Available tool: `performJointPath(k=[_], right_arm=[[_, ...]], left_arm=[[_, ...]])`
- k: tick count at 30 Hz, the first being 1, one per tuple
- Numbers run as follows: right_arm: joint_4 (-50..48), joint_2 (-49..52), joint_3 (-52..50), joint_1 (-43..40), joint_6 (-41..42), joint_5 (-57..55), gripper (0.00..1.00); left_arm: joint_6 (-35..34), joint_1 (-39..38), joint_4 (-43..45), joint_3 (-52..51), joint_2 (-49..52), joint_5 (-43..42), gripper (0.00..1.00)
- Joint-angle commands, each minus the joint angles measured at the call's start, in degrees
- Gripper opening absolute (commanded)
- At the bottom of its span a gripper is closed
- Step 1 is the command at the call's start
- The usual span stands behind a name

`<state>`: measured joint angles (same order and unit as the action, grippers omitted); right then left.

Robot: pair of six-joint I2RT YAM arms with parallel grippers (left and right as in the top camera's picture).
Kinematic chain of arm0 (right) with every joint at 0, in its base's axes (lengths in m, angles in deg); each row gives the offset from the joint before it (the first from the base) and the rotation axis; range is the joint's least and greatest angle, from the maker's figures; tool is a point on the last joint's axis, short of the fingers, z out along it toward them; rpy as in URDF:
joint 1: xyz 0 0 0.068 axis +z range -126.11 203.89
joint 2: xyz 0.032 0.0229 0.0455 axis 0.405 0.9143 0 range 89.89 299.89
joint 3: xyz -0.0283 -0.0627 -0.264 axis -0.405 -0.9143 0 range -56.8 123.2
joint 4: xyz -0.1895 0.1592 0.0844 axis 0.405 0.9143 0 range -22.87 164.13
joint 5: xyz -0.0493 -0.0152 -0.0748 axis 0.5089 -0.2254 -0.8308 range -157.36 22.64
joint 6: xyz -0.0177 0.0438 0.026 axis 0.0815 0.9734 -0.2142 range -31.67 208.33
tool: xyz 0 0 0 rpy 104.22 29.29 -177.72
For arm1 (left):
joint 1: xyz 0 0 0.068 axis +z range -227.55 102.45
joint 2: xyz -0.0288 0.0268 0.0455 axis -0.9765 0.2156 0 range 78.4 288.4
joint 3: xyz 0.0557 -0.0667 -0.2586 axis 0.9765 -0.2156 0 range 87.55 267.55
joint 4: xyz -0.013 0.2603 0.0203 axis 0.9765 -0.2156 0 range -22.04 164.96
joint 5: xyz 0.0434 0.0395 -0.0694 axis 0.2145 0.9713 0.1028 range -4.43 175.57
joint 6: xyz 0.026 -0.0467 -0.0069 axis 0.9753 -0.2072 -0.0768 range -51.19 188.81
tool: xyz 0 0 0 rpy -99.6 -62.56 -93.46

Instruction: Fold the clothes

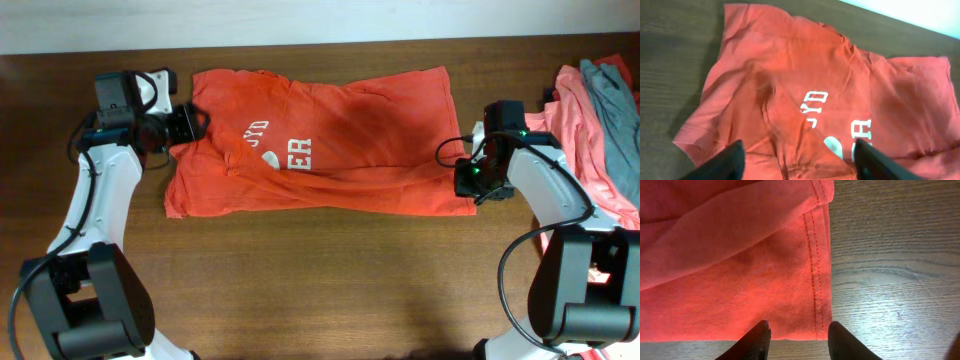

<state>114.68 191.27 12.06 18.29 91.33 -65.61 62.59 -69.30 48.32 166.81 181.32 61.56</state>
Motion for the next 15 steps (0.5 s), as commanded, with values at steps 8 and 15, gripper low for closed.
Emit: performJointPath(k=[8, 15], right_arm=[[0.0, 0.4, -0.3, -0.4, 0.2, 1.3, 0.43], [-1.9, 0.4, -0.3, -0.4, -1.8, 5.7, 0.37]], left_arm=[[-1.7, 0.0, -21.9, -0.1, 2.5, 5.5, 0.68], [-0.4, 0.0, -16.5, -7.5, 2.6, 10.5, 0.2]])
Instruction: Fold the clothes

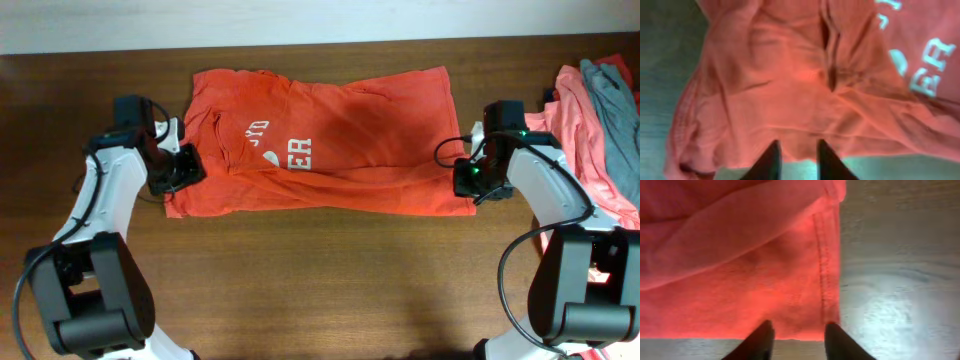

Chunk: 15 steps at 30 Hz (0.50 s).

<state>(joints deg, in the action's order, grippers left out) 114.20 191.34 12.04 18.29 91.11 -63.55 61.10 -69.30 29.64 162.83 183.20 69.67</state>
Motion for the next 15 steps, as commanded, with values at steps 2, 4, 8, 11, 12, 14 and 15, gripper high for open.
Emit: performJointPath(k=[2, 4, 8, 11, 12, 14, 15], right_arm=[[-3.7, 0.3, -0.3, -0.4, -1.6, 3.5, 0.43], [-5.4, 0.3, -0.3, -0.4, -1.5, 3.5, 0.44], [-6.0, 0.3, -0.3, -0.4, -1.5, 4.9, 0.4], [-5.9, 0.3, -0.3, -0.4, -1.6, 5.0, 0.37], [-5.9, 0.3, -0.3, -0.4, -1.6, 5.0, 0.37], [-5.8, 0.3, -0.6, -0.4, -1.7, 4.9, 0.37], [-6.0, 0.7, -1.0, -0.4, -2.4, 4.7, 0.36]], left_arm=[[1.1, 0.0, 5.1, -5.4, 1.2, 2.0, 0.2], [1.1, 0.0, 6.5, -6.0, 2.1, 1.7, 0.2], [1.1, 0.0, 7.8, -6.0, 4.7, 1.6, 0.2], [1.1, 0.0, 9.2, -6.0, 7.5, 1.8, 0.2], [1.1, 0.0, 9.4, -6.0, 8.6, 1.8, 0.2], [1.1, 0.0, 7.2, -6.0, 12.7, 1.8, 0.19], [1.1, 0.0, 6.1, -6.0, 13.6, 1.8, 0.19]])
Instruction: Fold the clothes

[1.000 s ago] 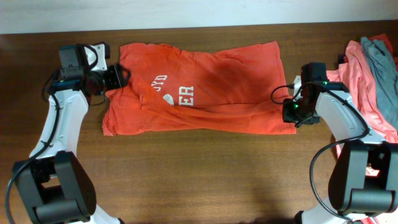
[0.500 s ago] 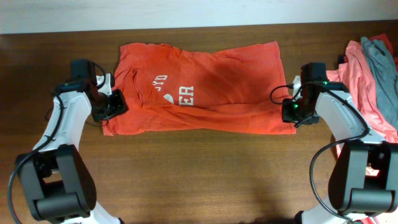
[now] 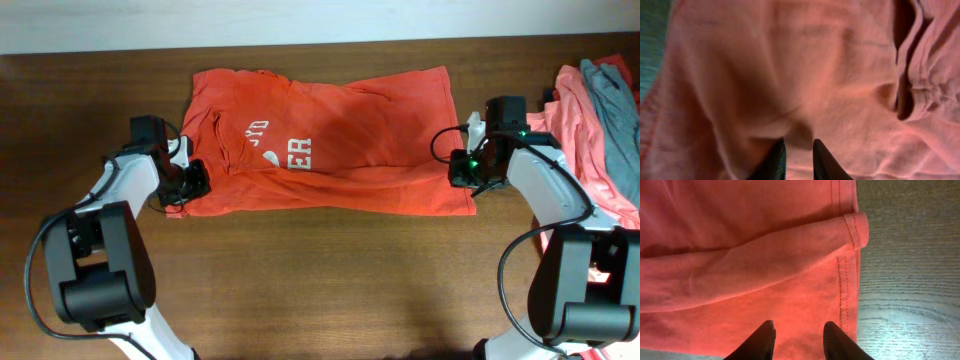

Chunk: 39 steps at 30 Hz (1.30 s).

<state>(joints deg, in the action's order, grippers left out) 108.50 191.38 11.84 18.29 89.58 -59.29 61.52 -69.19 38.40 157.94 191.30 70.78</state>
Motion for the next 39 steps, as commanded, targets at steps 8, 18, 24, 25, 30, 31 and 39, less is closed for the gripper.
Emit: performJointPath(k=[8, 18, 24, 25, 30, 31, 39], right_arm=[[-1.1, 9.6, -1.0, -0.4, -1.1, 0.5, 0.36], [11.7, 14.1, -1.0, -0.5, 1.9, -8.0, 0.31], [19.3, 14.1, -1.0, -1.5, 5.2, -13.6, 0.32], [19.6, 14.1, -1.1, -2.1, 5.2, -13.5, 0.32], [21.9, 14.1, -1.1, -3.6, 6.7, -13.6, 0.32], [22.2, 14.1, -1.1, -4.0, 6.8, -13.5, 0.32], [21.4, 10.3, -0.5, -4.0, 4.9, -8.7, 0.32]], left_arm=[[0.7, -0.1, -8.0, -1.2, 8.3, 3.6, 0.19], [0.4, 0.0, -17.2, -3.2, 8.3, 7.1, 0.19], [-4.1, 2.7, -19.7, -8.0, 8.3, 14.7, 0.19], [-5.0, 4.3, -19.6, -9.2, 8.3, 14.6, 0.18], [-5.1, 7.0, -20.7, -9.9, 8.3, 14.8, 0.1], [-5.1, 7.2, -20.8, -9.9, 8.3, 14.8, 0.11], [-5.1, 7.3, -20.8, -8.5, 8.3, 14.6, 0.09]])
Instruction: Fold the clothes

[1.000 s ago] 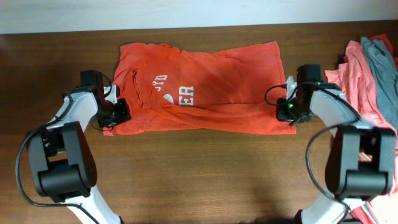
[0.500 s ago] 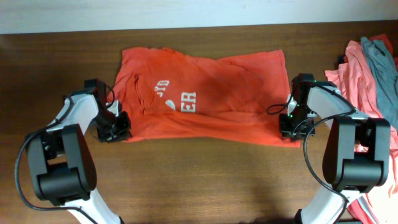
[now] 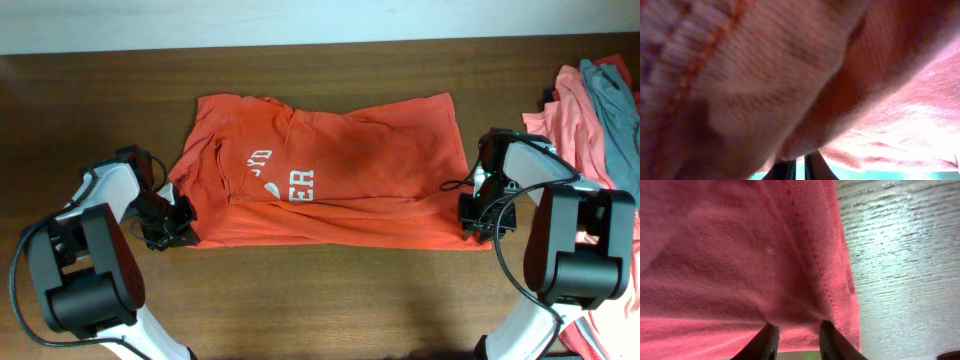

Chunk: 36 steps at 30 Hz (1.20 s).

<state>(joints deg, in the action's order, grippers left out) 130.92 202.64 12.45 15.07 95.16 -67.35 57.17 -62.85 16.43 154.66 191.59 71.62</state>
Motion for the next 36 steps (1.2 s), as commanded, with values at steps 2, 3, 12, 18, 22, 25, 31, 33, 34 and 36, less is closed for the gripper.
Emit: performJointPath(k=[2, 3, 12, 18, 22, 25, 31, 33, 34, 36], right_arm=[[-0.9, -5.8, -0.3, -0.8, -0.8, 0.1, 0.32], [-0.9, -9.0, 0.3, -0.8, -1.8, 1.2, 0.32], [-6.0, -21.9, 3.2, 9.1, -24.4, 13.4, 0.33], [-6.2, -17.1, 3.2, 23.5, -33.5, 14.4, 0.29], [-10.3, -11.3, 3.2, 31.9, -34.5, 13.6, 0.31], [-13.4, -8.2, 3.2, 33.9, -34.5, 12.2, 0.37], [-17.6, -3.7, 3.2, 34.7, -34.5, 10.3, 0.36], [-18.9, -2.8, 3.2, 34.7, -34.5, 10.3, 0.36], [-19.1, -2.6, 3.2, 34.7, -34.5, 10.3, 0.35], [-19.7, -2.3, 3.2, 34.7, -34.5, 10.3, 0.35]], left_arm=[[-0.7, 0.9, 1.1, -4.4, 7.9, 13.2, 0.09], [-0.7, 0.9, 1.1, -4.1, 7.9, 12.9, 0.09], [-0.7, 0.9, 2.5, -4.1, 7.9, 11.2, 0.09], [-0.8, 1.0, 3.2, -4.1, 7.9, 11.2, 0.12], [-0.8, 1.0, 3.4, -4.1, 7.9, 11.2, 0.12], [-0.8, 1.0, 3.4, -4.1, 7.9, 11.1, 0.12], [-0.7, 0.9, 3.5, -4.1, 7.9, 10.1, 0.13], [-0.7, 1.0, 3.5, -4.1, 7.9, 10.1, 0.13], [-0.7, 1.0, 3.5, -4.1, 7.9, 10.1, 0.12], [-0.7, 1.0, 3.5, -4.1, 7.9, 10.1, 0.12]])
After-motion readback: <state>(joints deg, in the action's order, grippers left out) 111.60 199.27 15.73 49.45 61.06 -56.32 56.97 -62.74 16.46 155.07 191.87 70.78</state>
